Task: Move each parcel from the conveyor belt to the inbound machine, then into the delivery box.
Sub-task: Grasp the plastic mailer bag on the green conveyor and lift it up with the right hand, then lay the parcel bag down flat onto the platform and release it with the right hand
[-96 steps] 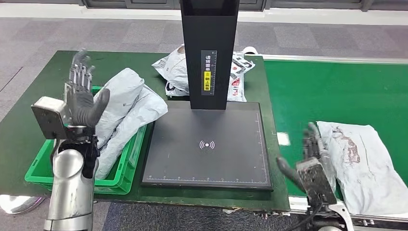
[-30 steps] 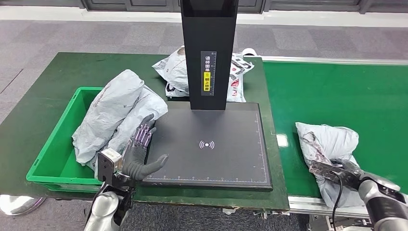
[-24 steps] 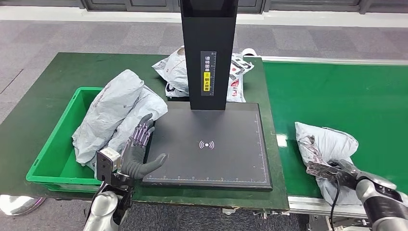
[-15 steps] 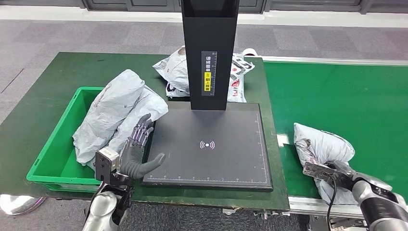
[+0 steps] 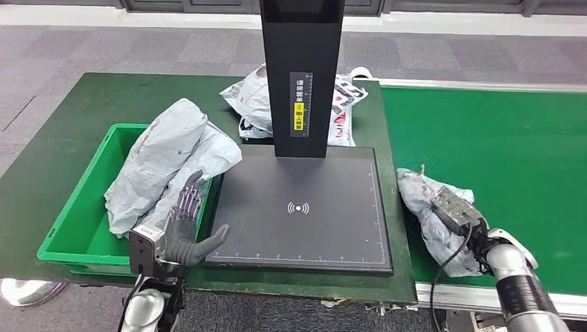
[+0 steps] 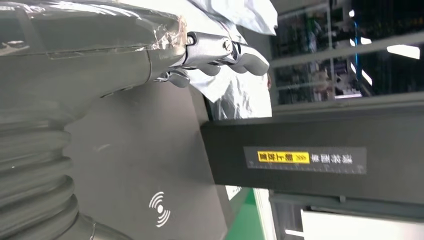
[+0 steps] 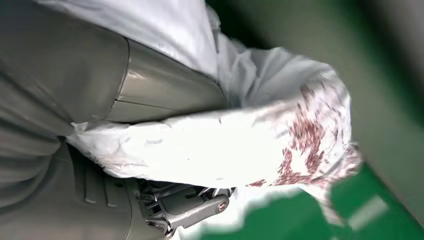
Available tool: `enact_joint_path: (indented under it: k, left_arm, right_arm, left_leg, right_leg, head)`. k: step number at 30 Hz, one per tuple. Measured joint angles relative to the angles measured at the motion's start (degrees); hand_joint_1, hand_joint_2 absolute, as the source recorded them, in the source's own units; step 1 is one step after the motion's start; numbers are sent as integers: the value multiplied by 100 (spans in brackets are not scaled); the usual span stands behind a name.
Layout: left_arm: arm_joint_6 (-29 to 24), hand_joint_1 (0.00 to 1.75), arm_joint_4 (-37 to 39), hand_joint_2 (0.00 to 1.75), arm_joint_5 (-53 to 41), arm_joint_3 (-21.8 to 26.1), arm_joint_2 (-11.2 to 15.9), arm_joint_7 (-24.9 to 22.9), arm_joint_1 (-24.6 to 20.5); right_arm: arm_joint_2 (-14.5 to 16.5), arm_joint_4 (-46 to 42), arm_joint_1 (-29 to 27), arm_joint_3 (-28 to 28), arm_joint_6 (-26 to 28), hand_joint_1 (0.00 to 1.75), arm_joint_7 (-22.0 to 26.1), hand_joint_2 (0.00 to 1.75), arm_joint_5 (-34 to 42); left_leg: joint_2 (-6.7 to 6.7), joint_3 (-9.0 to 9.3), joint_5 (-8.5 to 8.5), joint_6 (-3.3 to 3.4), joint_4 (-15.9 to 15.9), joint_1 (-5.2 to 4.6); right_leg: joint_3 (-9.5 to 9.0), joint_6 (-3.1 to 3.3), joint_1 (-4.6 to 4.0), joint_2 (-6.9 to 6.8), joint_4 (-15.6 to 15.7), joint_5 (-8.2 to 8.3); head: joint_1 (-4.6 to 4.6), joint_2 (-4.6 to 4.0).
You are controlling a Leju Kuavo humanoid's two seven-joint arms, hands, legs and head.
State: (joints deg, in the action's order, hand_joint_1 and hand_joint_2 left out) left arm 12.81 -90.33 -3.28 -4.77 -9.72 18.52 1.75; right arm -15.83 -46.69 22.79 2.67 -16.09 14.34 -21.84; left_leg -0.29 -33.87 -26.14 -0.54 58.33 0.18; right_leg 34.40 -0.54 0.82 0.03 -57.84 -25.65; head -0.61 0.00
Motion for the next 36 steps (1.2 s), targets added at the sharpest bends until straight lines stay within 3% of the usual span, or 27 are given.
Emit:
enact_joint_path:
  k: [6,15,26,36]
  left_arm:
    - [-129,0,-74,175,-164,25,-112,-14,83]
    - [-250,0,-66,175,-308,34,-207,36,123]
    - [-253,0,-66,175,-337,42,-222,37,132]
    - [-303,0,-53,175,-372,42,-272,43,124]
  right_arm:
    - [532,-1214,-317,594,291,175,-213,175,896]
    - [1079,-2928,-741,586,580,175,-230,175,1157]
    - [1191,-3348,-821,490,619,175,-176,175,1170]
    - [1464,-3566,-451,-10,1231,175,-247,175,715]
  left_leg:
    - [-17,-12,-2,0,-1,0]
    - [-14,-17,-5,-1,-1,-1]
    - [-14,-17,-5,-1,0,-1]
    - [-11,-17,-3,-3,-1,0]
  right_leg:
    - [5,0,0,-17,0,-8]
    - [10,1,1,-15,0,-11]
    - [10,1,2,-15,0,-10]
    - [12,1,0,-12,-1,-9]
  head:
    - [0,0]
    - [0,0]
    - [0,0]
    - [1,0]
